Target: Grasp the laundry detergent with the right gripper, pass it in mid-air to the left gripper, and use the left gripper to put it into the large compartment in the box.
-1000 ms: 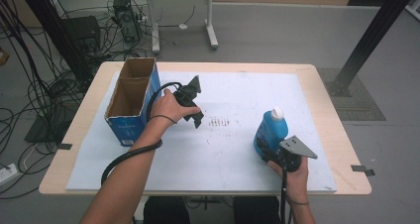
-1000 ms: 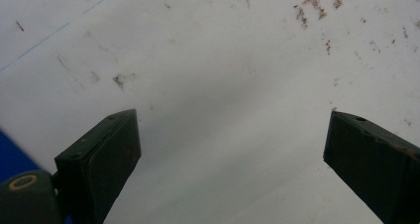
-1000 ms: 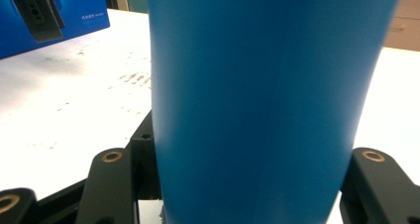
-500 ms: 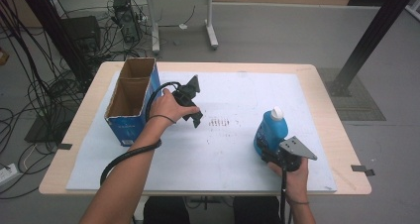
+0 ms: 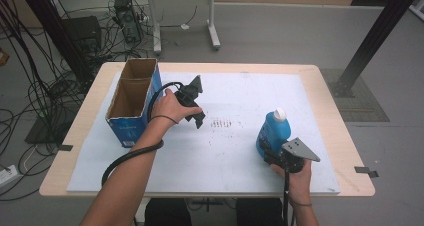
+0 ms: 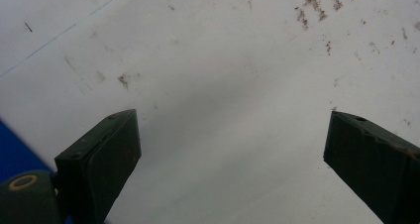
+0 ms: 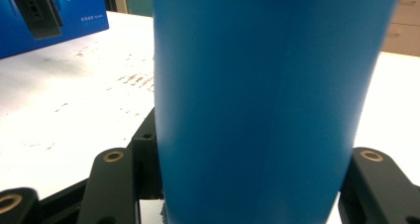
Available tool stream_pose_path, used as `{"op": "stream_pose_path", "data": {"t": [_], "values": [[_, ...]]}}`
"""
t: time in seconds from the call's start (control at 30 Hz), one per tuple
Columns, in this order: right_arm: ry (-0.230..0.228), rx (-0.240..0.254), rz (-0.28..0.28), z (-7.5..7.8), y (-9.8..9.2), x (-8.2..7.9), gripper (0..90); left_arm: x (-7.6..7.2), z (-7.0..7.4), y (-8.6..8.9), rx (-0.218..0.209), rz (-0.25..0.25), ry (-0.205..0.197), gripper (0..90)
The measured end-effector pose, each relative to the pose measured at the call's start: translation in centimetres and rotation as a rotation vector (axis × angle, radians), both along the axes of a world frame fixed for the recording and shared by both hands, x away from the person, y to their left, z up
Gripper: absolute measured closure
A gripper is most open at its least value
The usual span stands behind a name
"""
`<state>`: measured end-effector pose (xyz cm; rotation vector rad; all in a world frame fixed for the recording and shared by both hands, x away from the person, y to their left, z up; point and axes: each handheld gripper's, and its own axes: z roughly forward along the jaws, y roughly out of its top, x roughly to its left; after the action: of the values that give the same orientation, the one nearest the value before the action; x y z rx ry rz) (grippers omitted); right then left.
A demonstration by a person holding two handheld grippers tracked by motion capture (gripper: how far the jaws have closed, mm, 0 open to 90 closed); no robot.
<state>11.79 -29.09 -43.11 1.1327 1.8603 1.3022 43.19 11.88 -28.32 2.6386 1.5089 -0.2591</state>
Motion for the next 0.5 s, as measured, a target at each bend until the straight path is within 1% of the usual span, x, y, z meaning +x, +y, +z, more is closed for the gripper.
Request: {"op": "stream_pose_path", "data": {"t": [0.2,0.33,0.5], "values": [[-0.001,0.001,-0.001,-0.03,0.02,-0.03,41.5,0.11,0.01,-0.07,0.004,-0.001,0.0,7.9],[0.0,0.0,-0.002,0.0,0.03,-0.02,41.6,0.07,0.04,0.02,-0.001,0.004,-0.003,7.9],[-0.002,0.008,-0.004,-0.14,0.01,-0.07,41.6,0.14,-0.18,-0.02,0.005,0.005,0.003,7.9]]}}
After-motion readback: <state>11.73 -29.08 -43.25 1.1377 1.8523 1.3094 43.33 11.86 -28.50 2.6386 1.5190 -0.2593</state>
